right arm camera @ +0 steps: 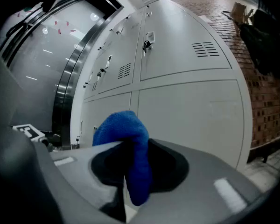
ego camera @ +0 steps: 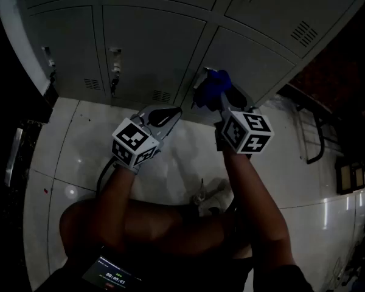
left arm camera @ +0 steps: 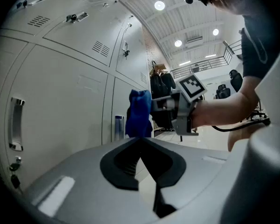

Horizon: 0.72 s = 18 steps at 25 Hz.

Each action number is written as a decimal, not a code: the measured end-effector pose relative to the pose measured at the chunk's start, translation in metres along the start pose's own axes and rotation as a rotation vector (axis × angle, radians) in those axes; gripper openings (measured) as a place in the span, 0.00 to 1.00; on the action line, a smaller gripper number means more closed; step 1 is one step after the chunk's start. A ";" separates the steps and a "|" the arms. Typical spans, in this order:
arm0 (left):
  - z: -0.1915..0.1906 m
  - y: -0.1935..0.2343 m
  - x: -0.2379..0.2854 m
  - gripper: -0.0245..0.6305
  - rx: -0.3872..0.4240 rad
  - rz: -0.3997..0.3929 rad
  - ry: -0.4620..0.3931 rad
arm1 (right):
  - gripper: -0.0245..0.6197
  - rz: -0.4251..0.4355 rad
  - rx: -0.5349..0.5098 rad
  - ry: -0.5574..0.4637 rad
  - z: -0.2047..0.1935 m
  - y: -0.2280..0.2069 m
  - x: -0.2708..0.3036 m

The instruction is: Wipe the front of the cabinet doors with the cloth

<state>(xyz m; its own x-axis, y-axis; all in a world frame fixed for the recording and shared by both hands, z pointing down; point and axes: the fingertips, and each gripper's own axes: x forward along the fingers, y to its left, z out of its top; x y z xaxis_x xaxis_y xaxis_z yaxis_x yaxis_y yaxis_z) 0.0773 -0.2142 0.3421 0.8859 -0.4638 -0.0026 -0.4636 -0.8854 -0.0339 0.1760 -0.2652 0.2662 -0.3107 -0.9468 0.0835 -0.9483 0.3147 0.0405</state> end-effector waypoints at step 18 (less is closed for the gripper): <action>0.002 0.001 -0.006 0.04 -0.017 -0.004 -0.010 | 0.16 -0.113 -0.062 -0.025 0.081 -0.038 0.039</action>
<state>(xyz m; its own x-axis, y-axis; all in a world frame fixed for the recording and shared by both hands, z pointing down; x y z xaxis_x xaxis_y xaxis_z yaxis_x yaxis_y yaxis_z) 0.0717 -0.2129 0.3401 0.8880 -0.4598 -0.0123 -0.4599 -0.8878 -0.0173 0.1944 -0.3195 0.1873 -0.2041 -0.9777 0.0498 -0.9719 0.2084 0.1097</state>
